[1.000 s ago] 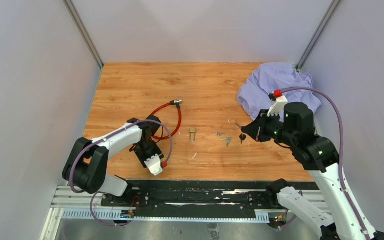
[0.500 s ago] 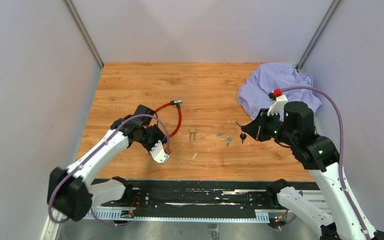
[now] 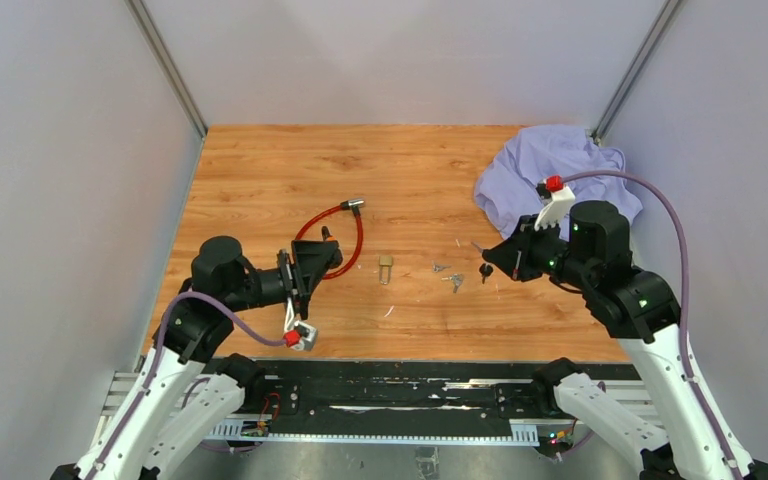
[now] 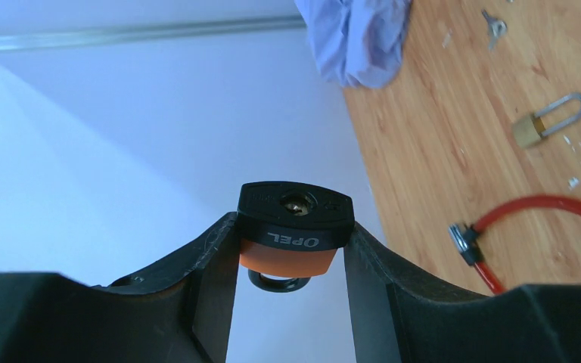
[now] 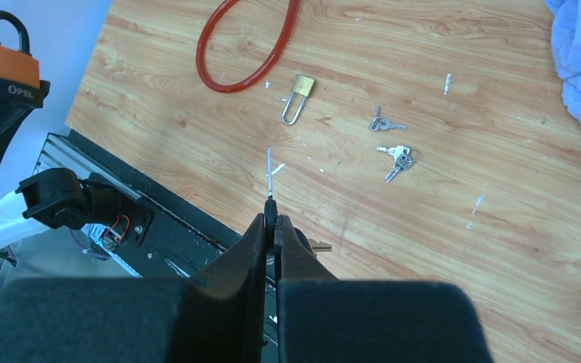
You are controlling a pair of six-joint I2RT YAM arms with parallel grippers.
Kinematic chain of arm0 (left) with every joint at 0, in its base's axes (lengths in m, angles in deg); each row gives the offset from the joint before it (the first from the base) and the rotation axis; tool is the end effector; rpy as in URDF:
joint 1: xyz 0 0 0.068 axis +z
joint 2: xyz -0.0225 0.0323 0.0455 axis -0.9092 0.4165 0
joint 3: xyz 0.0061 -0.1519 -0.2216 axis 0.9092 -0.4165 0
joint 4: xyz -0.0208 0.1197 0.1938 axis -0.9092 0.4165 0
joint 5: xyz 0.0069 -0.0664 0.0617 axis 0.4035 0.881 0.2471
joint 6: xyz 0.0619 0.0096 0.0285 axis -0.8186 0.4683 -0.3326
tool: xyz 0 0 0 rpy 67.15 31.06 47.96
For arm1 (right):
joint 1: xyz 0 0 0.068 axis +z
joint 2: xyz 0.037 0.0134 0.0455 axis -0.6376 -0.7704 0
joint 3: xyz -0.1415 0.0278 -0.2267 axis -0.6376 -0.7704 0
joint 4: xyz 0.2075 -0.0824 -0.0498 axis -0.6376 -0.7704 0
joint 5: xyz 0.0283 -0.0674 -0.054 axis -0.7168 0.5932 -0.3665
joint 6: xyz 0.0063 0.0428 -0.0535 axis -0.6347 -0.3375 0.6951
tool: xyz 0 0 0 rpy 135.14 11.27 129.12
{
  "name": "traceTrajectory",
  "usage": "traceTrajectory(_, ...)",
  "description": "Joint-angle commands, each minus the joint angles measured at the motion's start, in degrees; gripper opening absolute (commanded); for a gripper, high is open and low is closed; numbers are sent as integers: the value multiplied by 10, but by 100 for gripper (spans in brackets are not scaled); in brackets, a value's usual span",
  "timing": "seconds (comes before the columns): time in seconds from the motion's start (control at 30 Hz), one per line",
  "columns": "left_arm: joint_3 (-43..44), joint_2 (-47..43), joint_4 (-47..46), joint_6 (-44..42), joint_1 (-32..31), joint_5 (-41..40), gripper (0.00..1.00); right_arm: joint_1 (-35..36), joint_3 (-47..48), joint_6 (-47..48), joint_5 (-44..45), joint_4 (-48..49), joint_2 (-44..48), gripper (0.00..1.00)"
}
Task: Unlock with the key
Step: Pick up the lock from the center of the board.
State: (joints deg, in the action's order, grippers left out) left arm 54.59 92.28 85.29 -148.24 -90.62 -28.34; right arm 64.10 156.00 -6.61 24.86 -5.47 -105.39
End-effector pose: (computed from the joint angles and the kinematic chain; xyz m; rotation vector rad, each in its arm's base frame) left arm 0.0848 -0.0809 0.3129 1.7777 0.3843 0.2336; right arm 0.1072 0.0665 0.3779 -0.2518 2.0357 0.8015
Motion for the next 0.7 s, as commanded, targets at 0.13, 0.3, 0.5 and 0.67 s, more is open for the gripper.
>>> traceTrajectory(0.13, 43, -25, -71, 44, -30, 84, 0, 9, 36, 14, -35, 13, -7, 0)
traceTrajectory(0.3, 102, 23, -127, 255, -72, -90, 0, 16, 76, 20, -63, 16, -58, 1)
traceTrajectory(0.5, 140, 60, -105, 396, -84, -301, 0, 98, 155, 46, -39, 14, -160, 1)
traceTrajectory(0.67, 137, 65, -71, 389, -84, -365, 0, 182, 264, 71, -34, -1, -271, 1)
